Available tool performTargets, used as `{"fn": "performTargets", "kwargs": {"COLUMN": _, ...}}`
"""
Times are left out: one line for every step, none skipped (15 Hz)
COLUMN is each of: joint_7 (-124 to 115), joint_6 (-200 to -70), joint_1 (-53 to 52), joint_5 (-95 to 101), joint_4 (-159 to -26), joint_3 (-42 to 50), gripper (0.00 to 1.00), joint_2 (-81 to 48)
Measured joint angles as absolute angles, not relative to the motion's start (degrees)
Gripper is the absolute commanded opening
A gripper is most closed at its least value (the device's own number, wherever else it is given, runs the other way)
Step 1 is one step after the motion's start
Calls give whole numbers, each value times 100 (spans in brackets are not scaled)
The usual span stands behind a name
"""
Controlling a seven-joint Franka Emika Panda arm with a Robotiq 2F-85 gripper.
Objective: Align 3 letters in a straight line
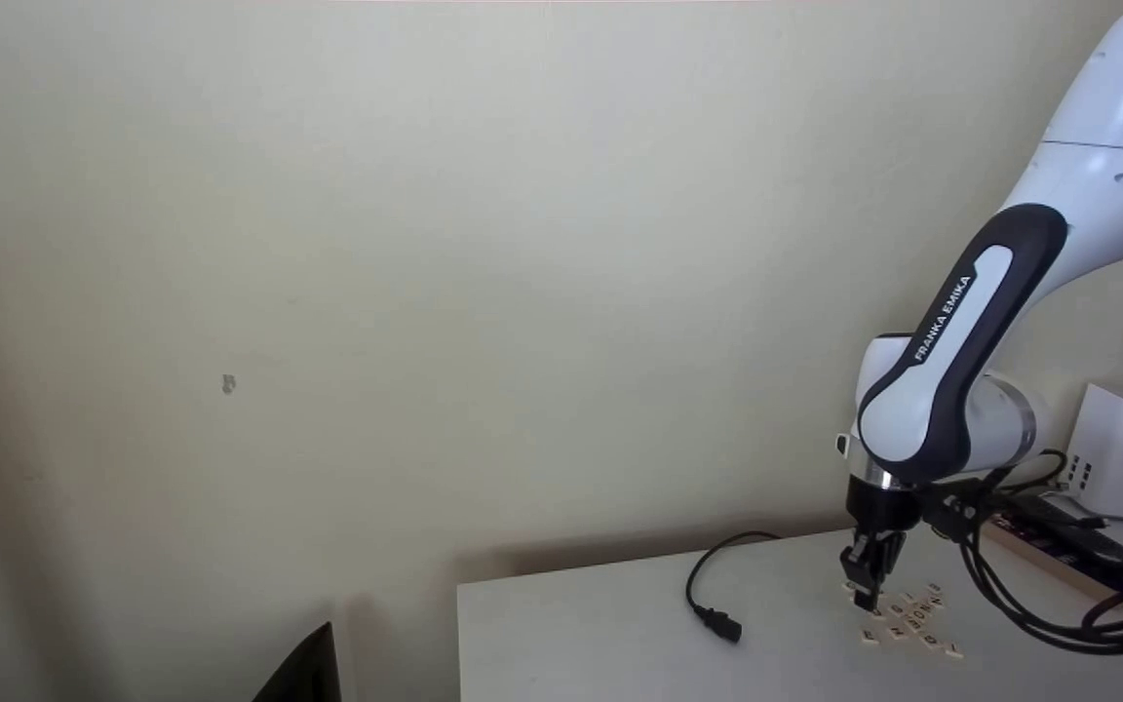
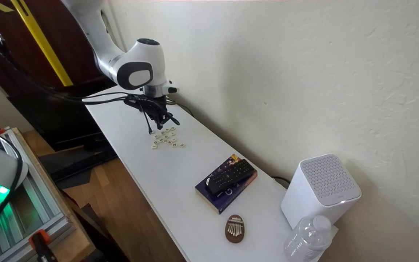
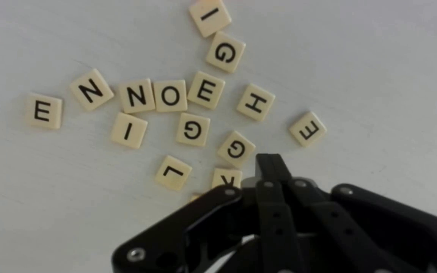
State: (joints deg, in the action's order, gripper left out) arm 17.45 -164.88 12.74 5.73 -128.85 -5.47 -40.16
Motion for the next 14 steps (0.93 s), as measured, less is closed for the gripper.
{"fn": "performTargets", "kwargs": {"joint_7": 1680, "joint_6": -16488, "joint_1": 1265, "joint_5": 573, "joint_4": -12885, "joint_3": -508, "gripper": 0, "joint_2": -4016}}
{"fn": "performTargets", "kwargs": {"joint_7": 1617, "joint_6": -16488, "joint_1": 1262, "joint_5": 573, "joint_4": -12885, "joint_3": -478, "gripper": 0, "joint_2": -4016}}
{"fn": "performTargets", "kwargs": {"joint_7": 1566, "joint_6": -16488, "joint_1": 1260, "joint_5": 573, "joint_4": -12886, "joint_3": -454, "gripper": 0, "joint_2": -4016}}
{"fn": "performTargets", "kwargs": {"joint_7": 1527, "joint_6": -16488, "joint_1": 1260, "joint_5": 573, "joint_4": -12886, "joint_3": -437, "gripper": 0, "joint_2": -4017}}
{"fn": "performTargets", "kwargs": {"joint_7": 1497, "joint_6": -16488, "joint_1": 1260, "joint_5": 573, "joint_4": -12886, "joint_3": -427, "gripper": 0, "joint_2": -4019}}
{"fn": "performTargets", "kwargs": {"joint_7": 1474, "joint_6": -16488, "joint_1": 1260, "joint_5": 573, "joint_4": -12887, "joint_3": -424, "gripper": 0, "joint_2": -4025}}
{"fn": "performTargets", "kwargs": {"joint_7": 1457, "joint_6": -16488, "joint_1": 1260, "joint_5": 573, "joint_4": -12887, "joint_3": -424, "gripper": 0, "joint_2": -4037}}
{"fn": "performTargets", "kwargs": {"joint_7": 1444, "joint_6": -16488, "joint_1": 1260, "joint_5": 573, "joint_4": -12887, "joint_3": -424, "gripper": 0, "joint_2": -4052}}
{"fn": "performTargets", "kwargs": {"joint_7": 1429, "joint_6": -16490, "joint_1": 1260, "joint_5": 573, "joint_4": -12886, "joint_3": -424, "gripper": 0, "joint_2": -4069}}
{"fn": "performTargets", "kwargs": {"joint_7": 1416, "joint_6": -16495, "joint_1": 1260, "joint_5": 573, "joint_4": -12886, "joint_3": -424, "gripper": 0, "joint_2": -4090}}
{"fn": "performTargets", "kwargs": {"joint_7": 1399, "joint_6": -16508, "joint_1": 1260, "joint_5": 573, "joint_4": -12885, "joint_3": -424, "gripper": 0, "joint_2": -4114}}
{"fn": "performTargets", "kwargs": {"joint_7": 1379, "joint_6": -16549, "joint_1": 1260, "joint_5": 573, "joint_4": -12884, "joint_3": -421, "gripper": 0, "joint_2": -4141}}
{"fn": "performTargets", "kwargs": {"joint_7": 1360, "joint_6": -16600, "joint_1": 1260, "joint_5": 573, "joint_4": -12884, "joint_3": -419, "gripper": 0, "joint_2": -4146}}
{"fn": "performTargets", "kwargs": {"joint_7": 1349, "joint_6": -16648, "joint_1": 1260, "joint_5": 573, "joint_4": -12884, "joint_3": -415, "gripper": 0, "joint_2": -4156}}
